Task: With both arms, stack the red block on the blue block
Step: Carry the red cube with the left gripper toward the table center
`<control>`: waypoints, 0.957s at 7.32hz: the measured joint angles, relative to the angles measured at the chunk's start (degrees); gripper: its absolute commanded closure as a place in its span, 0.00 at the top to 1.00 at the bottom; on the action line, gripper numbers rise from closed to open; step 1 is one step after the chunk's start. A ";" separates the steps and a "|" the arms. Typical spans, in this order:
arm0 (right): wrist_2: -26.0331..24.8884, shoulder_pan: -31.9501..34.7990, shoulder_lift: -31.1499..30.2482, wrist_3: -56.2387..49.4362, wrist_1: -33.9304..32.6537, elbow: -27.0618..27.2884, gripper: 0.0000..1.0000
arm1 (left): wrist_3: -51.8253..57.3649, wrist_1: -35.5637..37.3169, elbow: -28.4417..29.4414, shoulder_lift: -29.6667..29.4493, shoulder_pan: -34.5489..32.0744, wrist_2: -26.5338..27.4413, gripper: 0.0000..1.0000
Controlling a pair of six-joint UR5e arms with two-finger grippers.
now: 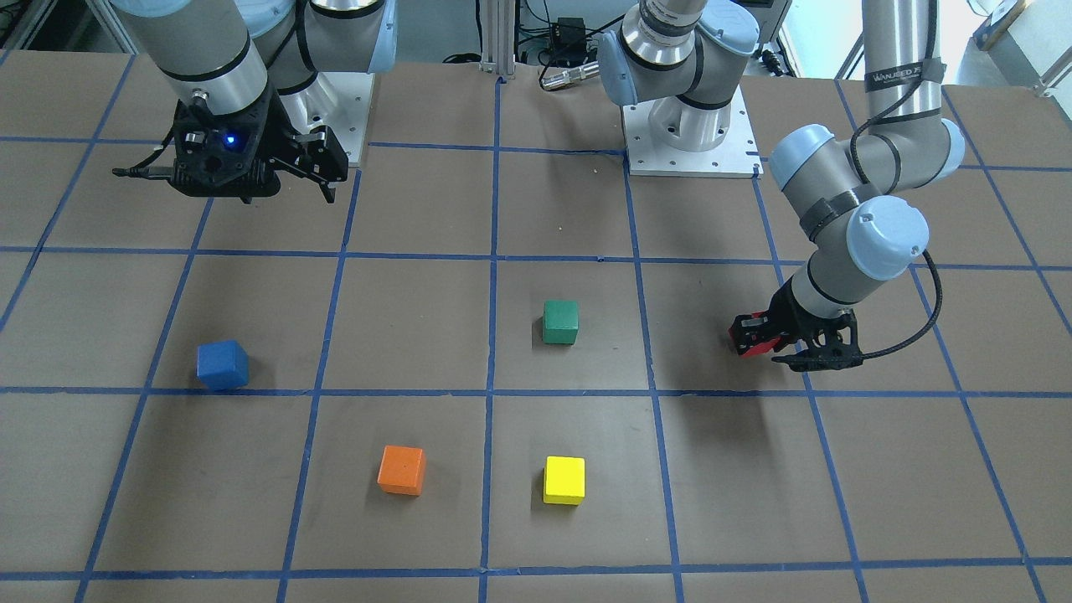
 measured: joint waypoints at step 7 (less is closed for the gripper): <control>0.35 0.00 -0.08 -0.10 -0.48 0.13 1.00 | -22.10 -10.52 31.10 -13.17 -32.64 -5.95 0.00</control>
